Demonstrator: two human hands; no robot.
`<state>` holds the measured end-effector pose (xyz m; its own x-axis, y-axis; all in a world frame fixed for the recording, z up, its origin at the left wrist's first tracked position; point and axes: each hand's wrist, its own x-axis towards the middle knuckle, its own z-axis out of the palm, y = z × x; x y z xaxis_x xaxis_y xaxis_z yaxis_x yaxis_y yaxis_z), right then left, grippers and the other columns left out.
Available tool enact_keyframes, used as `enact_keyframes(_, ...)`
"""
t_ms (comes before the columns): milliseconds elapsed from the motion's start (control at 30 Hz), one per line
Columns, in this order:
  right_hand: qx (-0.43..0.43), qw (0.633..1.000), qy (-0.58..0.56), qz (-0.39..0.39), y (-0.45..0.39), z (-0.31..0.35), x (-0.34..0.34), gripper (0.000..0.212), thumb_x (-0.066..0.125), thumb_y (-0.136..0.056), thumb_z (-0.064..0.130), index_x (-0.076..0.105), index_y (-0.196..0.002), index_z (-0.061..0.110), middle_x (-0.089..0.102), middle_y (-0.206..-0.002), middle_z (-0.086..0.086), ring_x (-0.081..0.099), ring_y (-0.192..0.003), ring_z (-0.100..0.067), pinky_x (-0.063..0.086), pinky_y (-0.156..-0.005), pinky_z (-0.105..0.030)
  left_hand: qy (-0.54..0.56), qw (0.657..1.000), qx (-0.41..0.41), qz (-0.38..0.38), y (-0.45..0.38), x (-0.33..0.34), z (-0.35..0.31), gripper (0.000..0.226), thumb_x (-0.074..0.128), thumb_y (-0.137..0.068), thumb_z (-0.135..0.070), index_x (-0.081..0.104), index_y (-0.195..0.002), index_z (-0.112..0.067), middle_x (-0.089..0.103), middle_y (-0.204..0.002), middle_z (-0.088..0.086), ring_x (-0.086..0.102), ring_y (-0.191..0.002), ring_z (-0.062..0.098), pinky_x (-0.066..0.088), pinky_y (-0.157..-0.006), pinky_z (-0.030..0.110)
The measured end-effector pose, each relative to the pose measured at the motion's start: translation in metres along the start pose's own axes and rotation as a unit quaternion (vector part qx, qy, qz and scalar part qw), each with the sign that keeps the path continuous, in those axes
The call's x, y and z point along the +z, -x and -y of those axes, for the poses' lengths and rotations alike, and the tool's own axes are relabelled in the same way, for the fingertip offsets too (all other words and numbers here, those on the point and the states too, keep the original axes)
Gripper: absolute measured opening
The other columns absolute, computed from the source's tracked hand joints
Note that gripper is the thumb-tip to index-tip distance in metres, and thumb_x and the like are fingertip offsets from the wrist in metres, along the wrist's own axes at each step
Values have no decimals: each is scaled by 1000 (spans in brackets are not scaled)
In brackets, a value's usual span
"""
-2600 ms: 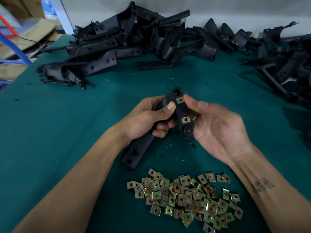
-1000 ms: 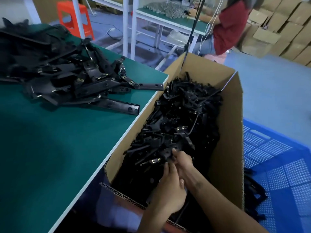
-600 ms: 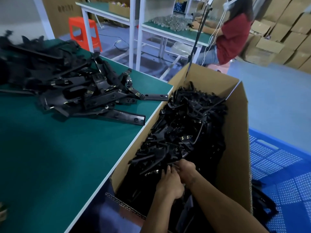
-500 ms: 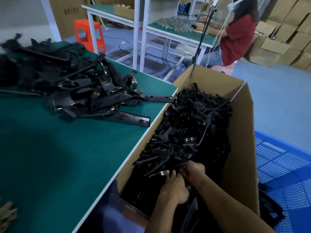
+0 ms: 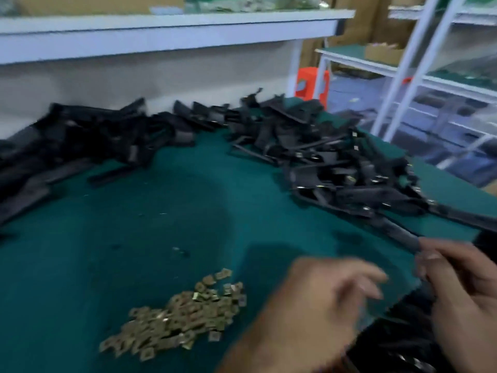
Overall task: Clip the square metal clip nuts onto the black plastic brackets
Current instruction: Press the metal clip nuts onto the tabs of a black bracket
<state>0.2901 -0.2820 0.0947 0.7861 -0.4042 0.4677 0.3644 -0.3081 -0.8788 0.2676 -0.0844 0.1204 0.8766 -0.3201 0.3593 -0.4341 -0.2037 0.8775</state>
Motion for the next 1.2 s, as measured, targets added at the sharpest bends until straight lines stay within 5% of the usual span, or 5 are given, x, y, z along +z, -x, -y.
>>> enact_keyframes(333, -44, 861, 9, 507, 4, 56, 274, 21, 69, -94, 4, 76, -96, 24, 74, -80, -1, 68, -63, -22, 52, -62, -32, 44, 819, -143, -554, 66, -229, 105, 36, 48, -98, -3, 67, -74, -23, 38, -56, -4, 25, -49, 17, 22, -50, 34)
enact_keyframes(500, -98, 873, 119, 462, -21, 46, 415, 37, 62, -89, -1, 70, -120, 18, 67, -117, -6, 70, -94, -25, 54, -87, -33, 74, 825, -129, -546, 66, -233, 117, 20, 52, -87, -19, 66, -72, -21, 37, -52, -10, 26, -45, 11, 21, -49, 26)
enact_keyframes(633, -242, 792, 230, 512, -33, 35, 476, 60, 68, -95, 19, 47, -151, 29, 36, -149, 4, 56, -118, -24, 50, -101, -41, 26, 849, -151, -506, 62, -233, 120, 19, 53, -85, -21, 68, -73, -24, 43, -48, -14, 31, -42, 6, 25, -46, 22)
enact_keyframes(967, -380, 834, 104, 386, -28, 44, 469, 16, 65, -97, 20, 76, -105, 11, 68, -106, -2, 65, -91, -24, 53, -82, -36, -25, 835, -152, -529, 62, -232, 117, 18, 54, -88, -10, 66, -83, -22, 56, -59, -13, 43, -49, 4, 34, -47, 17)
enact_keyframes(1200, -376, 826, -79, 412, 5, 69, 378, 11, 72, -84, -7, 73, -90, 2, 72, -101, -4, 68, -96, -14, 52, -89, -26, -517, 720, -174, -428, 63, -216, 101, 43, 58, -86, -28, 55, -127, -17, 47, -140, 3, 33, -138, 29, 30, -109, 43)
